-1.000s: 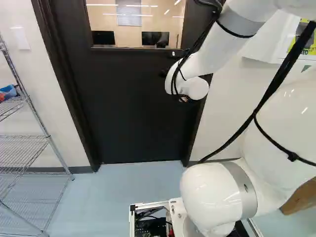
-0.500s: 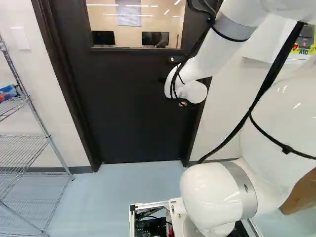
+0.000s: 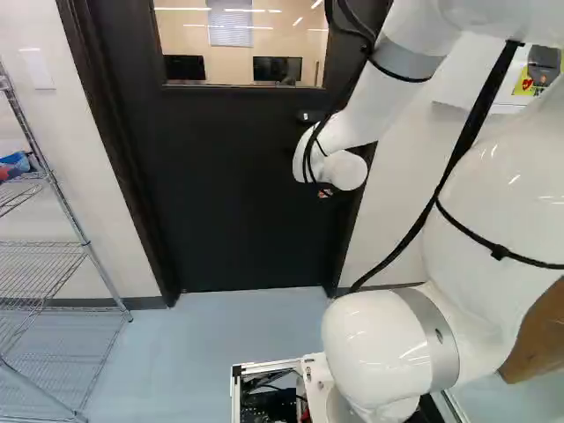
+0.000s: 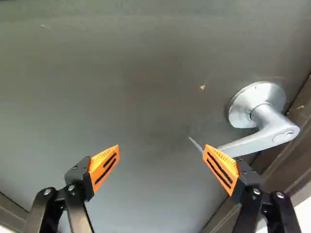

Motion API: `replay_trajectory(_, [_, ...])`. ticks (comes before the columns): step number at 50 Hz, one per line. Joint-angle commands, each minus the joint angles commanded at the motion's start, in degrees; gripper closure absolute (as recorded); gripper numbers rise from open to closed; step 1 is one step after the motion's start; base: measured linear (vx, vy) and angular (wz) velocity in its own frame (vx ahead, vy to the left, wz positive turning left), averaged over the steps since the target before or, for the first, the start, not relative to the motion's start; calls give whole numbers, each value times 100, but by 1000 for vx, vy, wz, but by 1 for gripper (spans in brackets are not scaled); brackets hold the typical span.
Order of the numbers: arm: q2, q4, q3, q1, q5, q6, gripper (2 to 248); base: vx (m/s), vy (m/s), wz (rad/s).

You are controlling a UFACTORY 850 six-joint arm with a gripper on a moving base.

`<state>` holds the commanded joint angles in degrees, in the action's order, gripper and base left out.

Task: Open the door and move inside

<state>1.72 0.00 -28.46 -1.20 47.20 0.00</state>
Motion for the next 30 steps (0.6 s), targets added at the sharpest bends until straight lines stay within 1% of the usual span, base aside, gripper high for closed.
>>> replay_trajectory(21, [-269,0,15,0,0,0,3,0,0,0])
replay_trajectory(30, [-241,0,75,-1,0,0,3,0,0,0])
